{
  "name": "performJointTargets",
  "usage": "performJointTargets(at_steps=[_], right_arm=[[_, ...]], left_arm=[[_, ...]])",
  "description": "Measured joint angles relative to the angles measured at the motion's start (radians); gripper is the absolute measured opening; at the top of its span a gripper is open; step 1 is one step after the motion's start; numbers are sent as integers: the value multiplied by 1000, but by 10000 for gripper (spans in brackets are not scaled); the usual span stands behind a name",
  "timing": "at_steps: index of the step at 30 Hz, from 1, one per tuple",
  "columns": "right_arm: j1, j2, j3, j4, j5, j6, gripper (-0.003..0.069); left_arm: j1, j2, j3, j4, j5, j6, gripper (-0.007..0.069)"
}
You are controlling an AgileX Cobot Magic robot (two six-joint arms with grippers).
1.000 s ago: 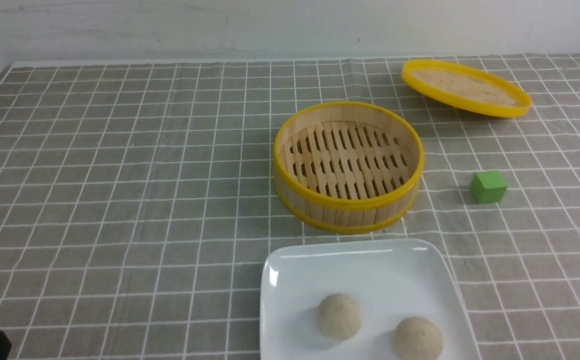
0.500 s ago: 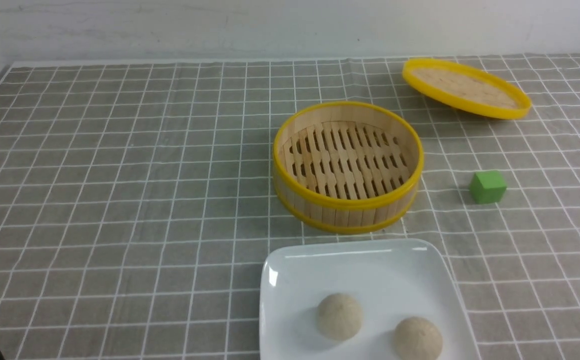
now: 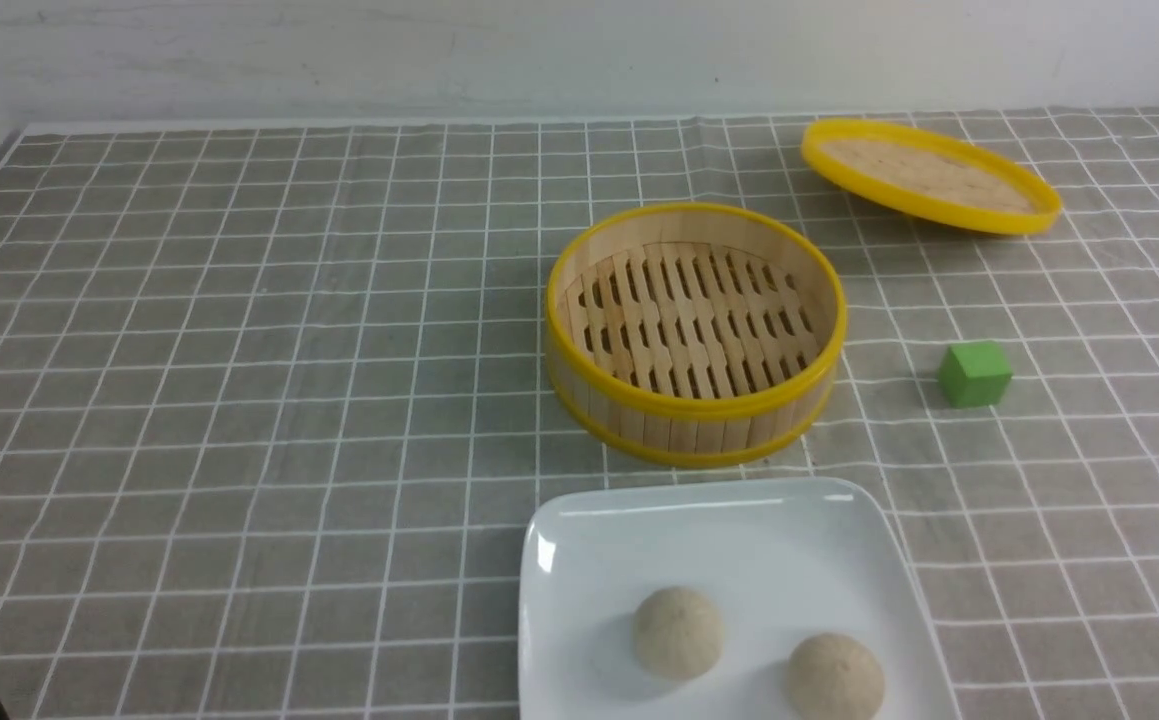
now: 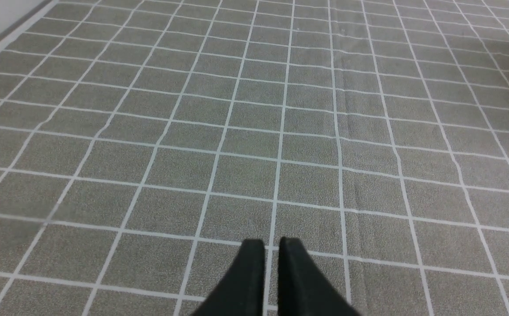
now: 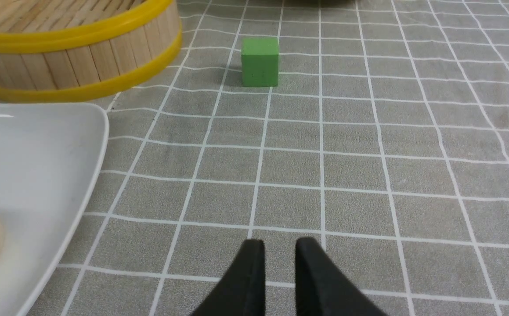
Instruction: Put the steamed buns into the plate on the grey tablecloth.
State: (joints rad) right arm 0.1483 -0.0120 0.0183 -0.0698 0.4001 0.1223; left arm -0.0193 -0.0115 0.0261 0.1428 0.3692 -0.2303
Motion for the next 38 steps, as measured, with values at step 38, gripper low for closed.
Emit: performJointTargets(at_steps=[38], right_arm=[[0,0,0,0,0,0,177]], left_arm=[[0,0,0,1,0,0,118]])
